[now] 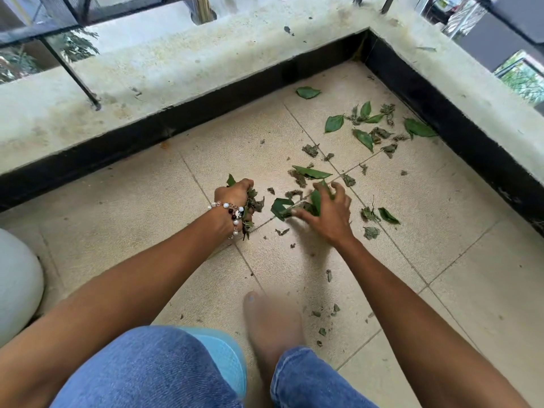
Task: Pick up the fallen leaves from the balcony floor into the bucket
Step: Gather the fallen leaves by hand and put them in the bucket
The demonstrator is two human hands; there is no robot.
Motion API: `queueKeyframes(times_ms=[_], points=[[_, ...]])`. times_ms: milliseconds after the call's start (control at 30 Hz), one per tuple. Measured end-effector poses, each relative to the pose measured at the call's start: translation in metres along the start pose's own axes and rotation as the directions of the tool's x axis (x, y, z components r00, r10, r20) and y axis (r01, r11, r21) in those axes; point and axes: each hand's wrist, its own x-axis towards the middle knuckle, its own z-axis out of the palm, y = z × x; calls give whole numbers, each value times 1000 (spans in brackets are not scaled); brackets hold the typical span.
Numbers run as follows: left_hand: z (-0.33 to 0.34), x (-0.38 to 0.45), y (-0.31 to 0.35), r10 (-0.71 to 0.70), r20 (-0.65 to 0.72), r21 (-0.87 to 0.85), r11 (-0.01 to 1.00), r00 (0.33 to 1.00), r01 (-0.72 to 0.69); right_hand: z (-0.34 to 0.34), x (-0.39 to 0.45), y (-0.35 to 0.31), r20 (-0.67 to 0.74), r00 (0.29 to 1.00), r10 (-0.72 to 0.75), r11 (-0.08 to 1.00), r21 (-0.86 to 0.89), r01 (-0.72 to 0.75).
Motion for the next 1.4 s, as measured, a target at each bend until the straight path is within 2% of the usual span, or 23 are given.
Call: queueKeyframes(times_ms=[133, 233, 300, 367, 467, 533, 667, 733, 867, 967, 1067, 1400], points=[[-1, 3, -2, -18, -3, -11, 1000, 1000, 18, 25, -1, -14, 208, 957, -200, 967, -112, 227], [-1, 1, -2, -26, 7, -17, 1000, 1000, 26, 45, -6, -27, 311, 880, -360, 837, -309, 452], [-1, -1, 0, -28, 3, -36, 999, 1000, 29, 57, -11, -29, 316, 835, -450, 746, -381, 546], [-2, 0, 1, -32, -16, -37, 999, 999, 31, 63, -15, -26, 283, 801, -528, 704, -381, 599], [-5, 4, 1, -31, -31, -23, 999, 999, 30, 59, -11, -17, 159, 709, -687, 606, -412, 680], [-8, 6, 1, -35, -40, -3, 999, 999, 35, 48, -10, -7, 57, 731, -680, 644, -430, 633], [-15, 7, 3, -26, -70, 22, 999, 997, 27, 28, -19, 31, -144, 857, -494, 834, -357, 421], [-18, 8, 3, -16, -86, 18, 1000, 996, 17, 26, -30, 45, -153, 902, -403, 885, -317, 341], [-18, 5, 4, 6, -85, 14, 1000, 996, -4, 38, -41, 41, -66, 963, -262, 943, -230, 241], [-22, 5, 5, 3, -86, 19, 1000, 996, -2, 51, -33, 17, -9, 956, -293, 937, -204, 285], [-30, 10, 6, -5, -95, -20, 1000, 995, 3, 65, -24, -14, 74, 936, -345, 902, -248, 353], [-52, 26, 13, -60, -154, -106, 993, 986, 44, 85, 22, -71, 188, 856, -481, 767, -384, 515]])
